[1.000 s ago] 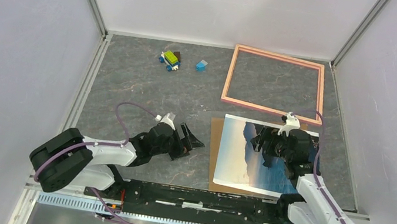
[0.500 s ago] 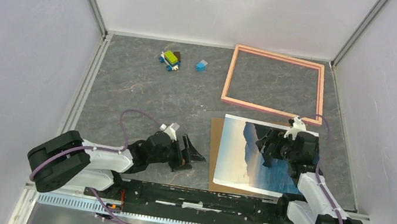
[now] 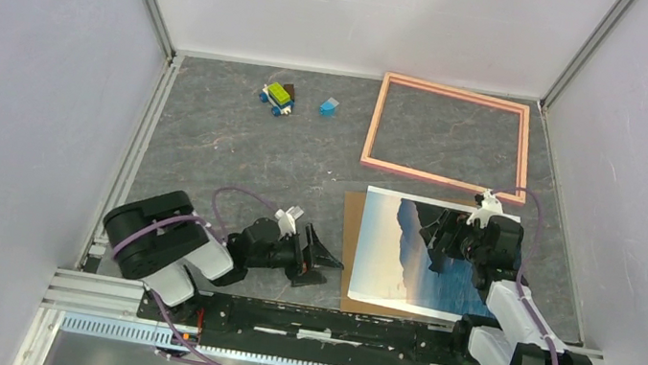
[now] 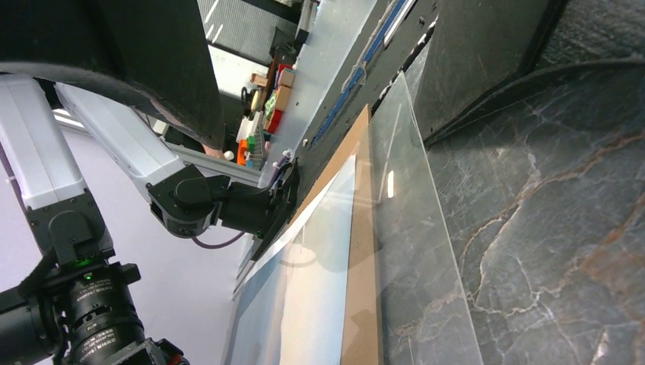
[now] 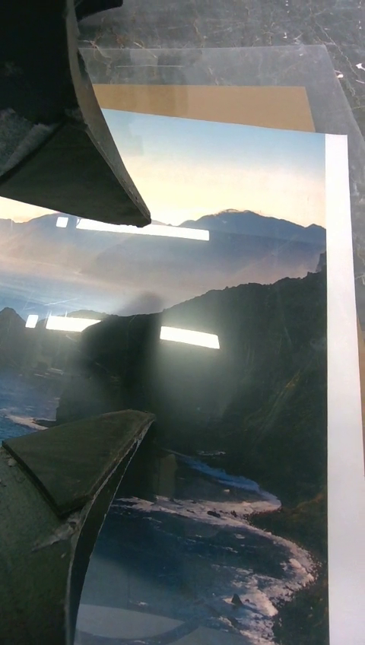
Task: Put the photo into the frame
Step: Pick up the photo frame item at the center of the board.
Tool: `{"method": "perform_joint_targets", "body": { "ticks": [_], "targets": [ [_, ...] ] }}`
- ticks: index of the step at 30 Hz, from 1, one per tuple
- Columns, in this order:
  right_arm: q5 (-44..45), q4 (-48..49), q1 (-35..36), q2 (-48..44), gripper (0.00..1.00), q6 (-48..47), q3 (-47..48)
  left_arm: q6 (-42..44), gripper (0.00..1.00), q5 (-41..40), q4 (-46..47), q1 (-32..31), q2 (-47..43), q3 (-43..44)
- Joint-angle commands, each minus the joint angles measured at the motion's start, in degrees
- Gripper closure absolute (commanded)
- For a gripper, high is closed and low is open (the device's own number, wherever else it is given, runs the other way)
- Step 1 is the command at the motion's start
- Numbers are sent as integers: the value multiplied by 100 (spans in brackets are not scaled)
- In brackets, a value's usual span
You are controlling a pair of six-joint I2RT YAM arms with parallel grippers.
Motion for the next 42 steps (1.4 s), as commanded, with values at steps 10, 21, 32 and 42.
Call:
{"method": "perform_joint_targets", "body": {
  "ticks": [10,21,32,42],
  "targets": [
    [-357,191,-22,82,5,-57,-129,-837,34,-410,3390,-245,2403,-361],
    [-250,-858,-8,-326,2,-281,395,-650,85,-907,2756,-240,1864,-85],
    [1245,-2349,48,-904,2,-635,1582,773,98,-1221,-2473,31,-1447,904],
    [919,-2374,48,-554,2,-844,2013,2190,98,157,-5460,2026,-3290,1350]
  ]
}}
